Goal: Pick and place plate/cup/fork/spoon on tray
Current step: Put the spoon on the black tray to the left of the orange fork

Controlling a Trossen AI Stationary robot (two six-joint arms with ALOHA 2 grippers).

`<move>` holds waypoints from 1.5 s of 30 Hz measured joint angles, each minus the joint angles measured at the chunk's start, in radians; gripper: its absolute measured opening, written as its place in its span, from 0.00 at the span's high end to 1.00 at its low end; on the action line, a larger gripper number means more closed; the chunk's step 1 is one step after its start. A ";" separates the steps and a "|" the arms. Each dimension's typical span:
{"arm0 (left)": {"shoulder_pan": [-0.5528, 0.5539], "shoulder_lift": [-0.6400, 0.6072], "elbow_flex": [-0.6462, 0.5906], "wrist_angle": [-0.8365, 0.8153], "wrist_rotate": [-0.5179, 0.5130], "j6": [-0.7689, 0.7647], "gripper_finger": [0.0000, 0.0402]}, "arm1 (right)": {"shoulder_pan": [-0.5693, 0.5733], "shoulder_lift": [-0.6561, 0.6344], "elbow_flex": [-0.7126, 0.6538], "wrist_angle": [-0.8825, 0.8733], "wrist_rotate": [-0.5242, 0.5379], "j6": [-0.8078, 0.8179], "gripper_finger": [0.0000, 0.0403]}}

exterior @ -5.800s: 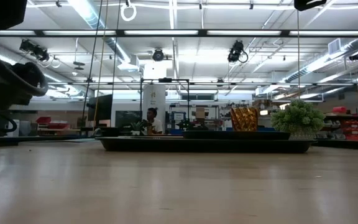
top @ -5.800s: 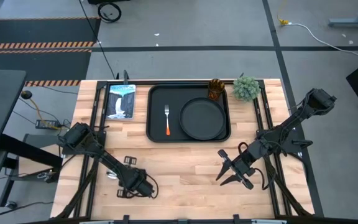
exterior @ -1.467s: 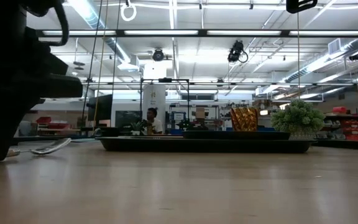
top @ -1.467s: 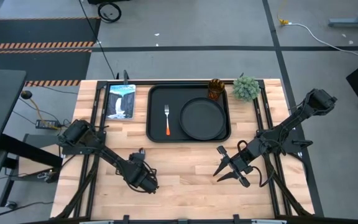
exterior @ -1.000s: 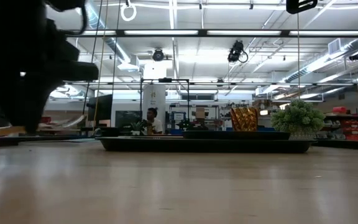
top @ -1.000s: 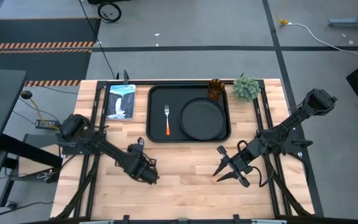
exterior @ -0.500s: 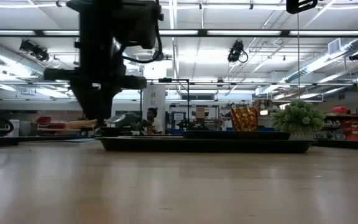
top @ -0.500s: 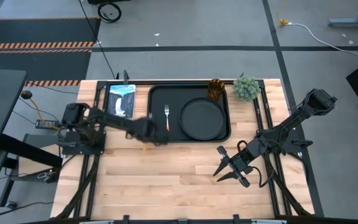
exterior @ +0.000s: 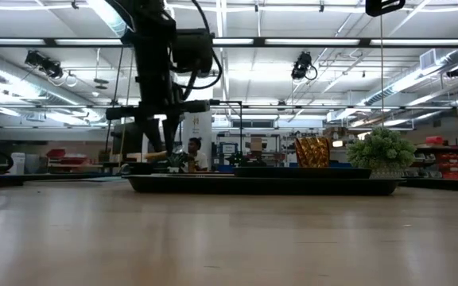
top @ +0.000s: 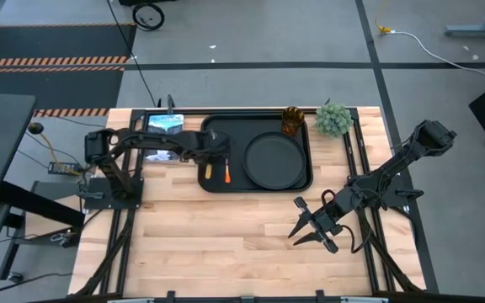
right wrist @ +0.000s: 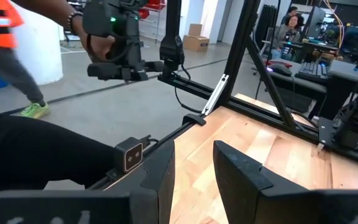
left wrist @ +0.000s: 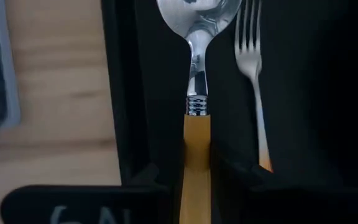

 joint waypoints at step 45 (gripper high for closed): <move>0.045 0.150 -0.008 0.159 0.124 -0.003 0.82 | 0.002 0.000 0.000 -0.003 -0.003 0.008 0.71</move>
